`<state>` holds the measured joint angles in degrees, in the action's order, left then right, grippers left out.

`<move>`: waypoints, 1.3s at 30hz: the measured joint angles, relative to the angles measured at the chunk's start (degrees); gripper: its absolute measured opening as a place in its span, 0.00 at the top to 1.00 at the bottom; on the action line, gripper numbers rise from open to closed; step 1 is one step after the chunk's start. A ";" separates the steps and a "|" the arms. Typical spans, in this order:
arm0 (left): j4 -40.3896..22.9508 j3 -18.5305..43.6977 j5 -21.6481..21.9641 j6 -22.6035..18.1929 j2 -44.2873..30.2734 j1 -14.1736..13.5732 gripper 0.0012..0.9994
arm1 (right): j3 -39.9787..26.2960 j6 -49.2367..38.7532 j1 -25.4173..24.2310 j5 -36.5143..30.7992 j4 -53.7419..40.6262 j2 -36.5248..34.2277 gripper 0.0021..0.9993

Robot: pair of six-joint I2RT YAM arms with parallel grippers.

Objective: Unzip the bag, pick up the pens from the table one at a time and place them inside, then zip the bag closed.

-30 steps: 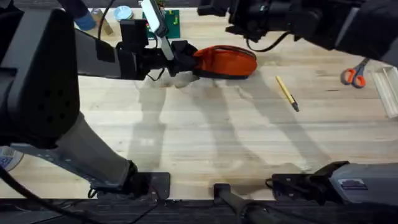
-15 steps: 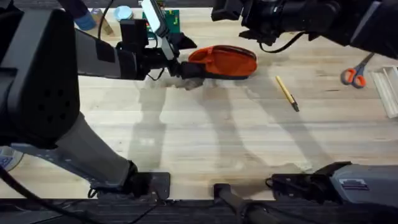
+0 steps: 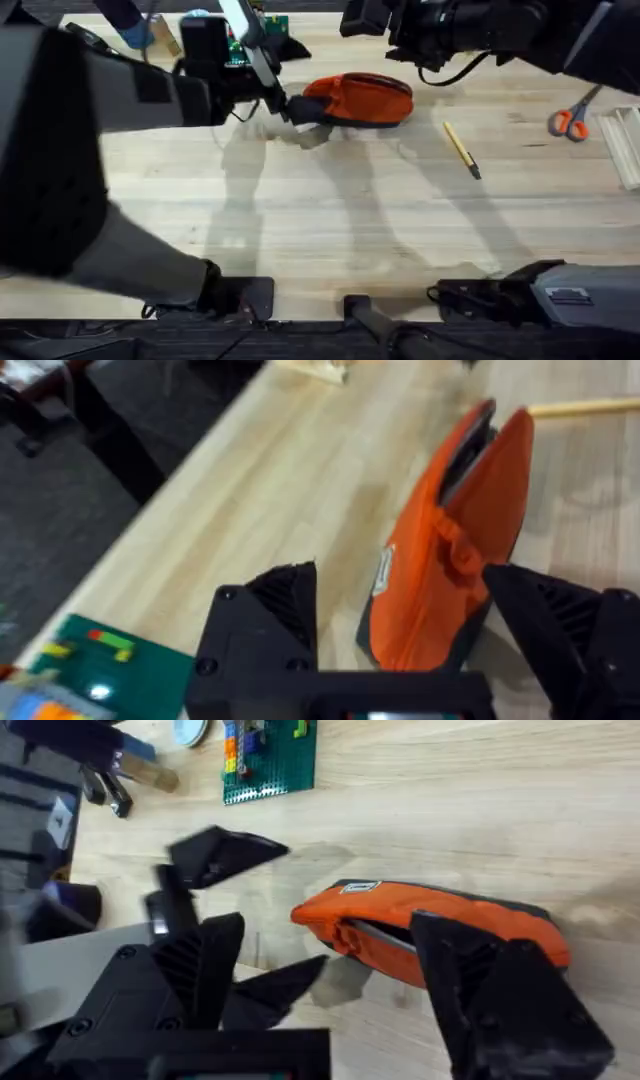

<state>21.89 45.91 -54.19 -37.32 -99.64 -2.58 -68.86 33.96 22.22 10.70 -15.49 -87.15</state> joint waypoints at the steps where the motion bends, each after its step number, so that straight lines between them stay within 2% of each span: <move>1: -0.70 0.00 -0.02 0.23 1.45 0.34 0.01 | 0.00 -0.62 0.00 0.00 -0.02 0.00 0.00; 8: -12.76 0.02 0.00 1.00 11.52 4.33 0.01 | -0.33 -6.64 0.00 0.02 -4.32 1.62 0.00; 13: -22.58 0.02 0.04 1.30 18.46 6.68 0.01 | -3.80 -11.62 0.00 0.01 -9.44 2.34 0.00; 18: -31.24 0.02 0.46 1.33 25.79 6.70 0.01 | -7.75 -14.53 -0.46 0.04 -12.58 2.34 0.00; 23: -39.35 0.02 3.36 1.34 32.64 6.70 0.01 | -10.39 -18.07 -1.63 0.00 -17.07 2.34 0.00; 30: -45.24 0.02 6.65 1.33 40.30 6.70 0.01 | -15.14 -25.86 -1.84 0.00 -22.91 2.34 0.01; 33: -45.28 0.02 7.45 1.33 41.62 6.70 0.01 | -17.13 -29.18 -1.86 0.00 -24.65 2.34 0.10; 38: -45.31 0.02 7.82 1.33 41.73 6.70 0.01 | -18.53 -33.02 -2.99 -0.04 -25.40 2.34 0.44; 39: -45.31 0.02 7.89 1.33 41.73 6.70 0.01 | -18.58 -33.55 -3.40 -0.11 -25.31 2.34 0.54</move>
<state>-23.42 45.93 -46.30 -35.99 -57.91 4.12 -87.44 0.40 18.82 10.59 -40.79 -84.82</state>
